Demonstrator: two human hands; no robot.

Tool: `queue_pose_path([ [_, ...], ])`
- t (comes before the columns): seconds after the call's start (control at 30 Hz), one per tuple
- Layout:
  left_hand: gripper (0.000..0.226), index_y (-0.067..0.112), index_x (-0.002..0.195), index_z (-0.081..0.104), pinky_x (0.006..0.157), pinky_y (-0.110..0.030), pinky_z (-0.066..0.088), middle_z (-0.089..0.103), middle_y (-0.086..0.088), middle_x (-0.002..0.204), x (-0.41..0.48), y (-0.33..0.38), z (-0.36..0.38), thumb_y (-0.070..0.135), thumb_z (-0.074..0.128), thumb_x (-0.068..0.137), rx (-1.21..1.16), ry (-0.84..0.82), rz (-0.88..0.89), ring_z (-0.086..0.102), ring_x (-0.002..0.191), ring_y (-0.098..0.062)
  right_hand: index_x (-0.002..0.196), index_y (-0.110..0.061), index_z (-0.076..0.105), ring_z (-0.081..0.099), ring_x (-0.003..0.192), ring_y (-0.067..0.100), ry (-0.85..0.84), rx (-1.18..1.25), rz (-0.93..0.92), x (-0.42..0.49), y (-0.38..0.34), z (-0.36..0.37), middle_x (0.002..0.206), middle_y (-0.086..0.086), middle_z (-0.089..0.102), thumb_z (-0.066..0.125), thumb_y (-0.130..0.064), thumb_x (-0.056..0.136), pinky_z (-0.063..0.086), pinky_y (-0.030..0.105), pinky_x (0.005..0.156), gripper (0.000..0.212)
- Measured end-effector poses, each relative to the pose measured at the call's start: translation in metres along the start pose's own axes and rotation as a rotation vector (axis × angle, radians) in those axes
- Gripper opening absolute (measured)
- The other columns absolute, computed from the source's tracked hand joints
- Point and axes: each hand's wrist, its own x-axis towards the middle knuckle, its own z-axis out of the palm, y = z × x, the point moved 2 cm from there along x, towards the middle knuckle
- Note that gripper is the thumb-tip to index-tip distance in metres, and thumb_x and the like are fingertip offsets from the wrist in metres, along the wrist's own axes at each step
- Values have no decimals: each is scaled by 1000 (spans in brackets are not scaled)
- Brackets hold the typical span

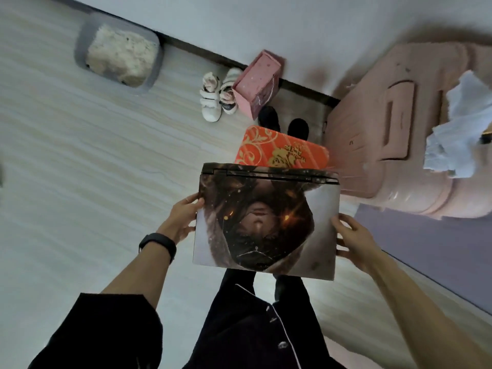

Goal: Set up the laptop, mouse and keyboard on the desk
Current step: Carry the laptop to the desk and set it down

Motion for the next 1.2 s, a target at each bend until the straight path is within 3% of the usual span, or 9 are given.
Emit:
queue_pose_path([
  [0.23, 38, 23, 134, 55, 75, -46, 52, 69, -6, 112, -151, -35, -73, 26, 61, 97, -243, 94, 117, 64, 101, -28, 116, -27, 63, 66, 87, 27, -161, -272, -237, -100, -63, 23, 111, 5, 65, 59, -37, 99, 57, 41, 71, 20],
  [0.37, 36, 23, 133, 57, 80, -49, 53, 68, -7, 117, -226, -64, -117, 26, 60, 97, -414, 197, 223, 63, 105, -28, 109, -34, 67, 67, 85, 25, -248, -420, -440, -161, -108, 67, 103, 2, 68, 63, -39, 95, 57, 40, 73, 15],
  [0.47, 32, 24, 130, 60, 83, -50, 53, 68, -6, 116, -279, -104, -150, 25, 58, 98, -558, 301, 286, 64, 101, -26, 101, -46, 68, 69, 95, 20, -319, -568, -582, -206, -120, 115, 110, -6, 70, 66, -47, 91, 60, 42, 75, 10],
  [0.57, 29, 26, 127, 61, 87, -53, 53, 69, -5, 113, -324, -155, -185, 25, 58, 98, -700, 401, 334, 64, 98, -27, 97, -47, 69, 69, 99, 18, -404, -704, -728, -248, -118, 171, 110, -8, 71, 66, -51, 90, 59, 51, 85, 9],
  [0.63, 27, 26, 125, 61, 86, -52, 53, 68, -5, 112, -345, -187, -205, 27, 58, 98, -763, 443, 352, 64, 97, -27, 94, -39, 69, 70, 92, 16, -446, -754, -784, -279, -110, 208, 105, -5, 72, 65, -47, 92, 60, 37, 75, 9],
  [0.7, 30, 26, 127, 60, 82, -52, 54, 68, -5, 113, -370, -233, -231, 27, 59, 98, -855, 503, 366, 63, 98, -27, 93, -33, 67, 68, 81, 12, -521, -801, -848, -313, -88, 255, 101, -2, 72, 65, -38, 94, 57, 24, 61, 6],
  [0.83, 31, 28, 129, 61, 76, -47, 56, 68, -6, 116, -407, -324, -282, 29, 58, 98, -998, 600, 378, 64, 98, -27, 92, -31, 66, 68, 78, 17, -652, -913, -888, -374, -29, 345, 97, -5, 70, 64, -37, 95, 58, 29, 54, 7],
  [1.07, 27, 27, 125, 63, 81, -48, 55, 67, -4, 112, -451, -471, -396, 29, 56, 99, -1152, 701, 387, 62, 98, -25, 96, -30, 67, 72, 88, 28, -787, -1043, -949, -445, 105, 505, 104, -3, 71, 64, -39, 95, 58, 34, 59, 10],
  [1.2, 18, 31, 114, 64, 81, -47, 54, 66, -2, 110, -479, -539, -461, 28, 56, 100, -1209, 753, 369, 61, 95, -23, 93, -30, 67, 72, 80, 26, -838, -1099, -949, -479, 180, 586, 100, -3, 71, 63, -39, 95, 59, 42, 68, 10],
])
